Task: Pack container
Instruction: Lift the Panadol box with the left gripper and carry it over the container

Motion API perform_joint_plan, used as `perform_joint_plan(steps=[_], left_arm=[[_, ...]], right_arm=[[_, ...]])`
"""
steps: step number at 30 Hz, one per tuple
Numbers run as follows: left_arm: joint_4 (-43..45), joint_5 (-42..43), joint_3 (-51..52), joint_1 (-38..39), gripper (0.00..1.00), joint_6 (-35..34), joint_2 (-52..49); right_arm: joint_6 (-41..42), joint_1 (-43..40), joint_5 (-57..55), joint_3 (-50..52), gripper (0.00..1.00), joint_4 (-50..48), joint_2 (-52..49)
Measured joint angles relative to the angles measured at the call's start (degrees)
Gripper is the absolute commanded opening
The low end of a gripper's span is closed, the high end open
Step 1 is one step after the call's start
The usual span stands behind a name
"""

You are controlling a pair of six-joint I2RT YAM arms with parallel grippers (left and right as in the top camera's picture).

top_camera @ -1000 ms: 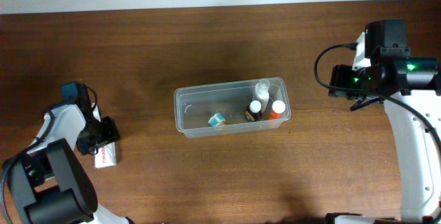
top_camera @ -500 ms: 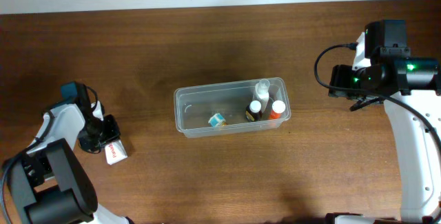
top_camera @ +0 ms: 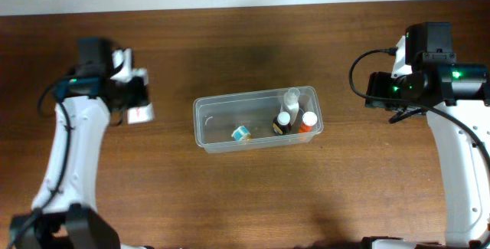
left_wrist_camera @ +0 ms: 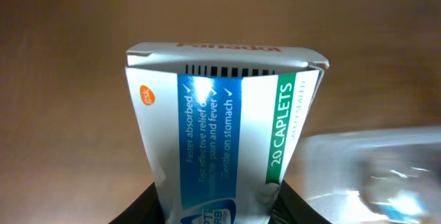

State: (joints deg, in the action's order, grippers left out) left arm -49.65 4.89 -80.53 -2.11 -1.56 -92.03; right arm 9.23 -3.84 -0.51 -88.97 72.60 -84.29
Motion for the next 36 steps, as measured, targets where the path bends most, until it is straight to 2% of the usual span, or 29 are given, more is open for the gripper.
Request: perform_joint_plan(steps=[4, 9, 14, 21, 27, 28, 29, 36], left_arm=[[2.71, 0.55, -1.68, 9.79, 0.37, 4.46, 1.73], [3.87, 0.94, -1.66, 20.11, 0.36, 13.31, 0.48], [4.07, 0.61, -1.66, 26.4, 0.36, 21.59, -3.23], [4.07, -0.87, -1.66, 27.28, 0.38, 25.99, -10.32], [4.07, -1.07, -1.66, 27.28, 0.38, 27.12, -12.92], [4.07, -1.09, -1.66, 27.28, 0.45, 27.17, -12.94], [4.07, -1.09, -1.66, 27.28, 0.47, 27.3, -12.94], [4.07, -1.25, -1.66, 27.28, 0.52, 27.52, -12.96]], right_arm=[[0.02, 0.0, 0.0, 0.0, 0.65, -0.02, 0.0], [-0.02, 0.0, 0.0, 0.0, 0.65, -0.02, 0.0], [-0.02, 0.0, 0.0, 0.0, 0.65, -0.04, 0.0], [0.0, 0.0, 0.0, 0.0, 0.65, -0.17, 0.0], [-0.04, 0.0, 0.0, 0.0, 0.65, -0.2, 0.0], [0.0, 0.0, 0.0, 0.0, 0.65, -0.2, 0.0], [0.0, 0.0, 0.0, 0.0, 0.65, -0.2, 0.0], [0.0, 0.0, 0.0, 0.0, 0.65, -0.2, 0.0]])
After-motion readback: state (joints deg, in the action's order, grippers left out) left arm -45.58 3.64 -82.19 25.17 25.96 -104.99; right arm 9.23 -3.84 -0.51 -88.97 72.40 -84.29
